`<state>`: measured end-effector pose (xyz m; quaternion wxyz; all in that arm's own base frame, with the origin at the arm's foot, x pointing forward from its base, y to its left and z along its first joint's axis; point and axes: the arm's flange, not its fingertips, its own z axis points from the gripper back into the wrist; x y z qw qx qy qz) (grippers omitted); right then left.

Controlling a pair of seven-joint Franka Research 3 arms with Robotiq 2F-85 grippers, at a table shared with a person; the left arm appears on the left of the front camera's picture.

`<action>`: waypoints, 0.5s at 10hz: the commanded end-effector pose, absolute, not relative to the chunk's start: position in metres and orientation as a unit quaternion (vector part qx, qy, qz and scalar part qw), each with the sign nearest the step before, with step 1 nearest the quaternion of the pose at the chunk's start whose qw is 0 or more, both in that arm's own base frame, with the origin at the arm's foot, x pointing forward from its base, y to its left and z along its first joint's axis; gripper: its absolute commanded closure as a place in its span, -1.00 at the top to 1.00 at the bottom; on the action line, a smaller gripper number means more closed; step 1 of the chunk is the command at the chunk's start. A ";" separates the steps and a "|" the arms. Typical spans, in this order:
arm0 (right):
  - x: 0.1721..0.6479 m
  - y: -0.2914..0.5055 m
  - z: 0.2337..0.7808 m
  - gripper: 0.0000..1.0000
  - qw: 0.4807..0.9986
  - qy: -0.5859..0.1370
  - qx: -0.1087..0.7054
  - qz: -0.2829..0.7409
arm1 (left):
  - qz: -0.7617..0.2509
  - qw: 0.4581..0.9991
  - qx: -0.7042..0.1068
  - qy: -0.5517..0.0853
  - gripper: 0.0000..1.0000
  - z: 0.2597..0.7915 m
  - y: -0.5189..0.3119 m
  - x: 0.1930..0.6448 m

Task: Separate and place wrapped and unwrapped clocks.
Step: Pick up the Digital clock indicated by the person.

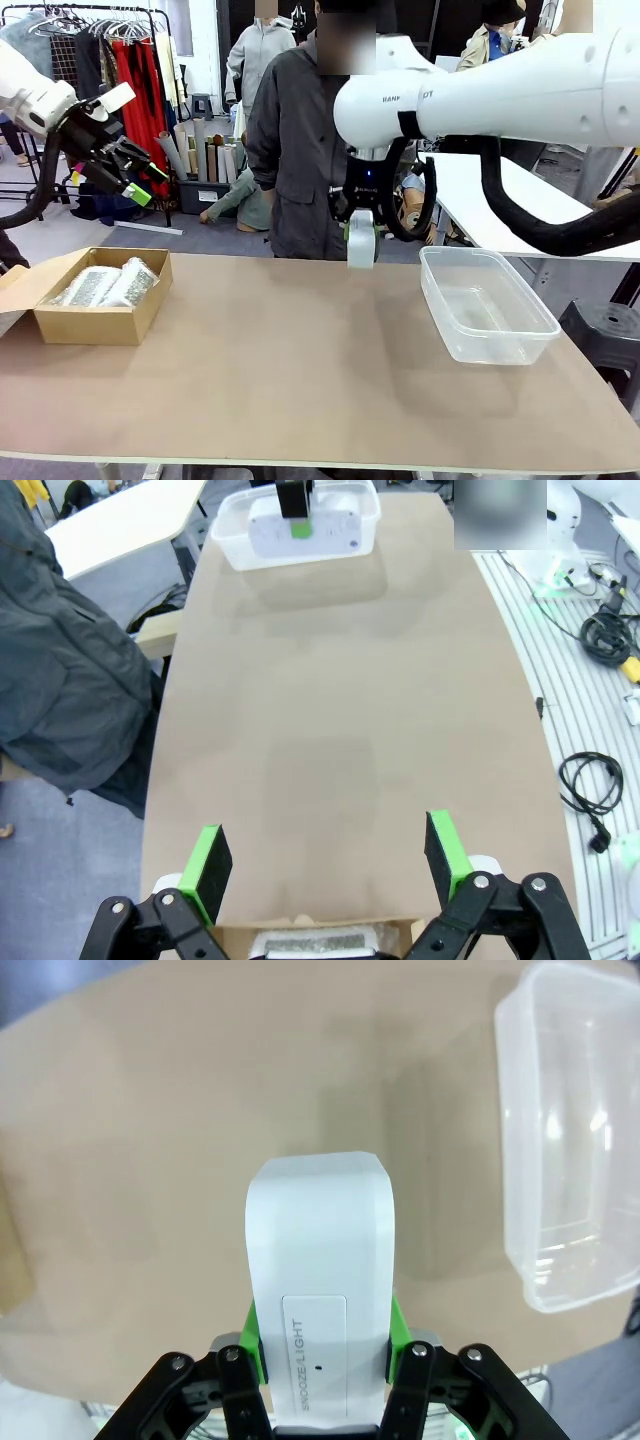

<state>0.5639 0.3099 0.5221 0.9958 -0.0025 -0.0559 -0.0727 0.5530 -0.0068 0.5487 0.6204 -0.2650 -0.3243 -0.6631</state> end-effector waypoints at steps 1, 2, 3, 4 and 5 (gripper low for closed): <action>0.559 0.316 0.542 -1.00 0.993 -0.095 -0.008 -0.072 | -0.663 0.620 -0.264 -0.326 1.00 0.550 -0.007 0.551; 0.551 0.322 0.553 -1.00 0.991 -0.113 -0.005 -0.069 | -0.663 0.620 -0.264 -0.326 1.00 0.550 -0.007 0.551; 0.545 0.327 0.564 -1.00 0.990 -0.127 -0.006 -0.066 | -0.663 0.620 -0.264 -0.326 1.00 0.550 -0.007 0.551; 0.538 0.331 0.575 -1.00 0.988 -0.139 -0.004 -0.063 | -0.663 0.620 -0.264 -0.326 1.00 0.550 -0.007 0.551; 0.531 0.333 0.586 -1.00 0.987 -0.150 0.000 -0.062 | -0.663 0.620 -0.264 -0.326 1.00 0.550 -0.007 0.551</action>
